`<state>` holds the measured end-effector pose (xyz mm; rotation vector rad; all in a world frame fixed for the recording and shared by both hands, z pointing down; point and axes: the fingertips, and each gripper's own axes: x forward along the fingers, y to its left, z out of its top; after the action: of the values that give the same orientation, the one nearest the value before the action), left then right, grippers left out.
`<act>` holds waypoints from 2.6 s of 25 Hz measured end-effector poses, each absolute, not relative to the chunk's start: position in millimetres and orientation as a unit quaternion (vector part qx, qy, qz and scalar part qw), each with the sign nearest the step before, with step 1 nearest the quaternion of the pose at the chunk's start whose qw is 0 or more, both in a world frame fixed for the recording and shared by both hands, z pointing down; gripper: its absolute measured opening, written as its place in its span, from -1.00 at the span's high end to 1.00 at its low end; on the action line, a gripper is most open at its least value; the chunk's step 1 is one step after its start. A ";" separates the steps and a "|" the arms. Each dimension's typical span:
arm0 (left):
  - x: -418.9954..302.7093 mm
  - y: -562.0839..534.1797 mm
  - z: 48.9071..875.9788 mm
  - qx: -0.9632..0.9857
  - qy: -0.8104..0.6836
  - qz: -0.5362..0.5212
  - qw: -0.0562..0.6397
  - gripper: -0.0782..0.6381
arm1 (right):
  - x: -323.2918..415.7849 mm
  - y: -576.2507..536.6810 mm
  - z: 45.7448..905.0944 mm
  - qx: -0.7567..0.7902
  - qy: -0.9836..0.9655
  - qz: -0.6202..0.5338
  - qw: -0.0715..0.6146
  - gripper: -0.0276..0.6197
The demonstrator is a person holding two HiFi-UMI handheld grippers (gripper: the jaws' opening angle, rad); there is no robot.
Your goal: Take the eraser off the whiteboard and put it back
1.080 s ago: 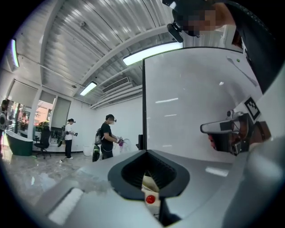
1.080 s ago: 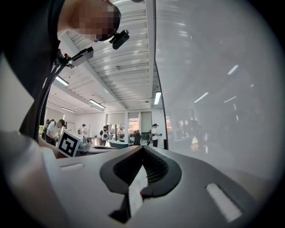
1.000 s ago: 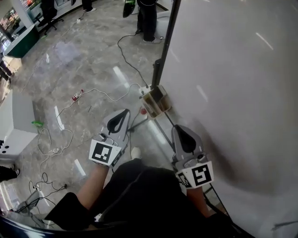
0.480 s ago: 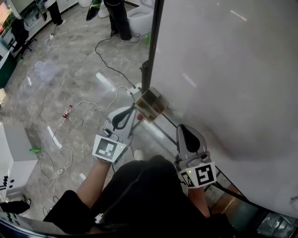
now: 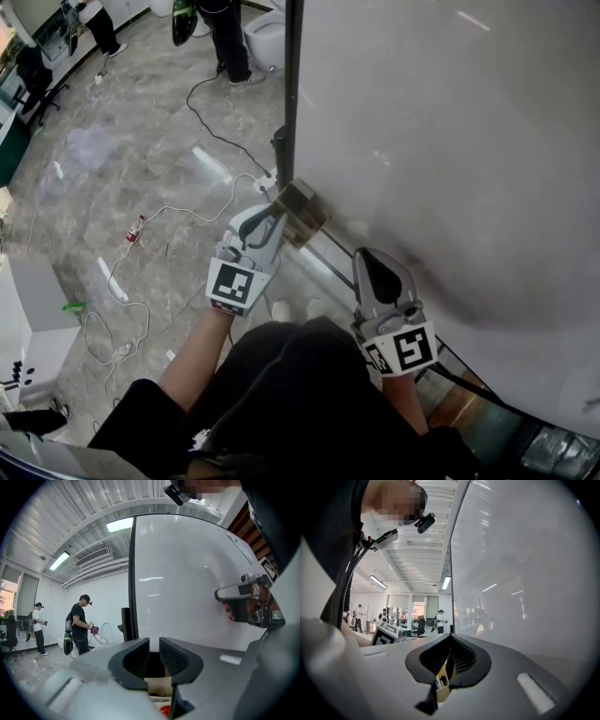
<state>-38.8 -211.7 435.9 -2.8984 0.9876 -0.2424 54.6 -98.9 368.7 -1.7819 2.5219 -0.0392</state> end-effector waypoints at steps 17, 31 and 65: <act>1.1 -238.6 497.1 -0.926 0.315 -0.204 0.032 -0.22 | 78.1 -97.6 371.0 -0.573 0.819 -0.018 0.016 0.89; 12.5 -259.4 523.9 -0.915 0.325 -0.239 0.013 -0.31 | 94.5 -98.9 372.2 -0.588 0.809 -0.017 0.016 0.89; 23.9 -256.3 505.7 -0.920 0.312 -0.230 0.057 -0.01 | 88.1 -97.8 369.6 -0.581 0.813 -0.018 0.020 0.89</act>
<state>23.9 -256.3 505.7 -2.7901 0.9467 -0.6977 88.1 -97.8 369.6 -1.8031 2.5220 -0.0556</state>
